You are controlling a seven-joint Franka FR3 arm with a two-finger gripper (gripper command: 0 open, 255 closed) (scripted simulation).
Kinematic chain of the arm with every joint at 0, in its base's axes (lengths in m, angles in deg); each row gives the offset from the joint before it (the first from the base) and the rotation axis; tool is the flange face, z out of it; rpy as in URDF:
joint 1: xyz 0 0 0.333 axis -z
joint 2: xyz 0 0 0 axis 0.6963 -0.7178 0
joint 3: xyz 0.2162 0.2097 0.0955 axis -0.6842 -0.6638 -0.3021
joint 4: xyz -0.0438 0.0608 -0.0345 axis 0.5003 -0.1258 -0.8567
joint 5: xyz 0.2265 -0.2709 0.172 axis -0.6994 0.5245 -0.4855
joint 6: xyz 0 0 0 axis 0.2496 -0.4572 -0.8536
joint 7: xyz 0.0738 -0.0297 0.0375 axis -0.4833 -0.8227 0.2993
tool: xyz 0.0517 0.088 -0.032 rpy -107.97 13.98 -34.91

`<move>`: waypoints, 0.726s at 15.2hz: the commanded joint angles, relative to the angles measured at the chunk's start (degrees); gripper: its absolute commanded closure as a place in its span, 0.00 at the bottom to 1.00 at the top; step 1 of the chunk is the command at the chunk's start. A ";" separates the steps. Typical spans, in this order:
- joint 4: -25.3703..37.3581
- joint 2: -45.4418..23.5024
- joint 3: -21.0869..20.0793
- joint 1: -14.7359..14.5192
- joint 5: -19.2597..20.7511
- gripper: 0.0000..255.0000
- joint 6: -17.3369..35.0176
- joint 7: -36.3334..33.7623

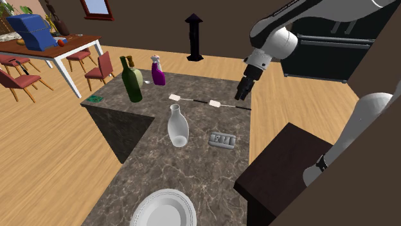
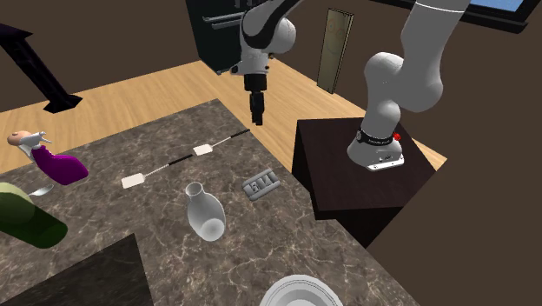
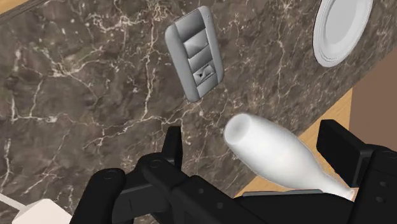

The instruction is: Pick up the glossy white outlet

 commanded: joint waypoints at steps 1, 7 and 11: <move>2.00 -6.53 0.67 -1.00 -6.26 0.00 -0.73 6.52; 9.16 -23.37 -2.71 0.88 -19.73 0.00 -6.30 20.33; 14.82 -33.42 -6.59 3.13 -25.57 0.00 -9.97 26.35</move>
